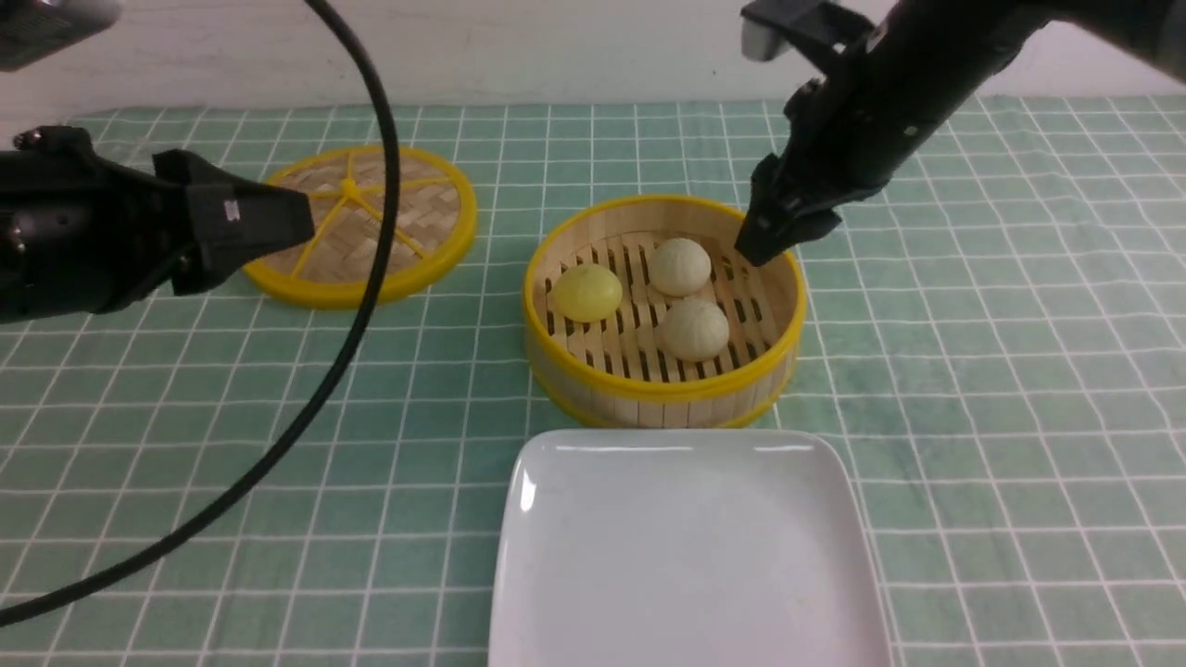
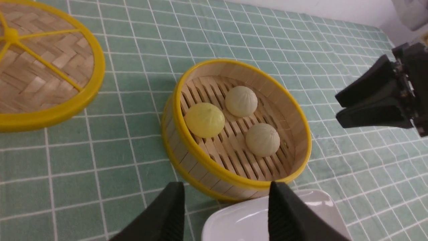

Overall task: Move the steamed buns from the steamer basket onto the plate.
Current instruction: Use the right arm to grab the steamed stuffed bun that is closest to it

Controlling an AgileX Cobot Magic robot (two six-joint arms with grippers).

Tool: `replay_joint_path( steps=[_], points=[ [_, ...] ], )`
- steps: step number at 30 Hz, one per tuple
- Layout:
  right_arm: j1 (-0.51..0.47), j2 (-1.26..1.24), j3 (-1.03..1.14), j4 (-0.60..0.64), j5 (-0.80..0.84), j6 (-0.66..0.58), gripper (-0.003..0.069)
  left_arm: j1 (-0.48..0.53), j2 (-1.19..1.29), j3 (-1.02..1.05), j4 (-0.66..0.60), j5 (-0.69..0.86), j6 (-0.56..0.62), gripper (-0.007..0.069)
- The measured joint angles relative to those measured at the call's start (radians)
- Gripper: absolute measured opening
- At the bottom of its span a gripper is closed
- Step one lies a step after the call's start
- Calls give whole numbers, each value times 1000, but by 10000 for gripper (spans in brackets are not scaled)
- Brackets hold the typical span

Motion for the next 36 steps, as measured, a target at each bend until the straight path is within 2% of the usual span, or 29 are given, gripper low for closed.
replay_joint_path(
  steps=[9,20,24,28,32,33,36],
  points=[
    [32,148,-60,-9,-39,9,359,0,19,0,1,54,57,367],
    [39,204,-69,-17,-73,9,339,0,19,0,34,66,61,367],
    [41,226,-72,-17,-91,9,293,0,20,0,37,65,61,367],
    [42,250,-72,-15,-108,8,209,0,21,0,38,64,62,367],
    [42,251,-90,-16,-102,8,49,0,21,0,38,62,62,358],
    [42,250,-103,-16,-94,8,28,0,22,0,38,59,62,354],
    [42,240,-177,-16,-39,8,19,0,22,0,43,50,62,340]
  ],
)
